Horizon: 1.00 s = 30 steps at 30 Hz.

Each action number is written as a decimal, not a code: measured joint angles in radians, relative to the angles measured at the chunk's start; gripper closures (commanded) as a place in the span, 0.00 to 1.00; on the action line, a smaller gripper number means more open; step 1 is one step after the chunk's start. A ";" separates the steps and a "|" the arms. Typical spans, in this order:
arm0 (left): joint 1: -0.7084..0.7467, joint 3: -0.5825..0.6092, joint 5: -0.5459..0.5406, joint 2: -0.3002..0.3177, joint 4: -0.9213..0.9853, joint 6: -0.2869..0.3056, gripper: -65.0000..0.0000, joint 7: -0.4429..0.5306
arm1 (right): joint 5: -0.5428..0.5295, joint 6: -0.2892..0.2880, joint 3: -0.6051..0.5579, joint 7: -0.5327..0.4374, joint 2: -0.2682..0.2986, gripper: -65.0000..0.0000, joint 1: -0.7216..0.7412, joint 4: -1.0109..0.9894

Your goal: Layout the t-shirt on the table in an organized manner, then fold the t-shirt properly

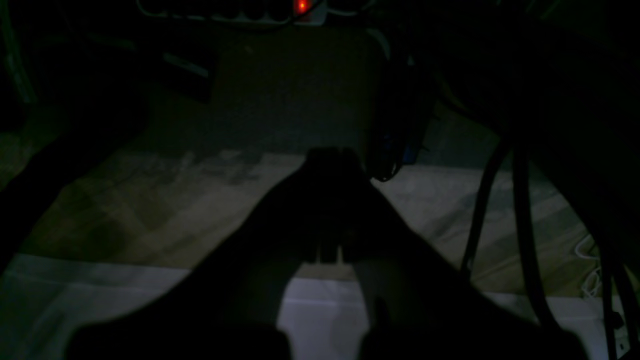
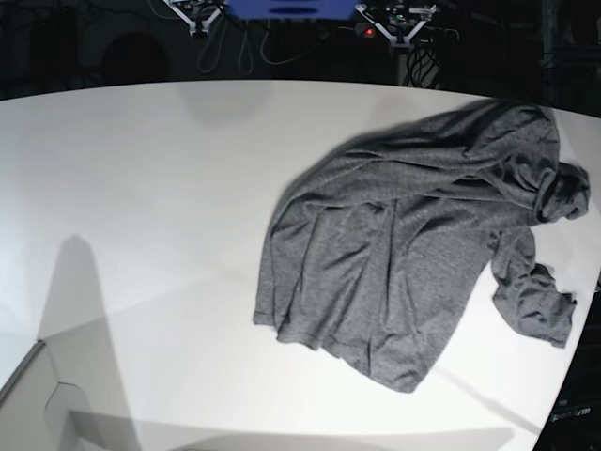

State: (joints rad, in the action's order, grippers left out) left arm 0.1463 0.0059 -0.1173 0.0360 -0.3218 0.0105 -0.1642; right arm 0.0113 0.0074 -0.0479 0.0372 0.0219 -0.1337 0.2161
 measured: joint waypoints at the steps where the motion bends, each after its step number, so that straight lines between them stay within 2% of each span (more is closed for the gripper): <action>1: 0.000 0.000 0.000 0.000 0.000 0.000 0.99 0.000 | 0.000 0.000 0.000 0.000 0.000 1.00 0.000 0.000; 30: -0.016 0.000 0.001 0.000 0.002 0.000 0.99 -0.001 | 0.000 0.000 0.000 -0.006 0.000 1.00 0.011 0.000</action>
State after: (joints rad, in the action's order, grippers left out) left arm 0.1299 0.0059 -0.1165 0.0360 -0.3199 0.0105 -0.1650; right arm 0.0113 0.0071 -0.0479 0.0315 0.0219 -0.1230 0.2161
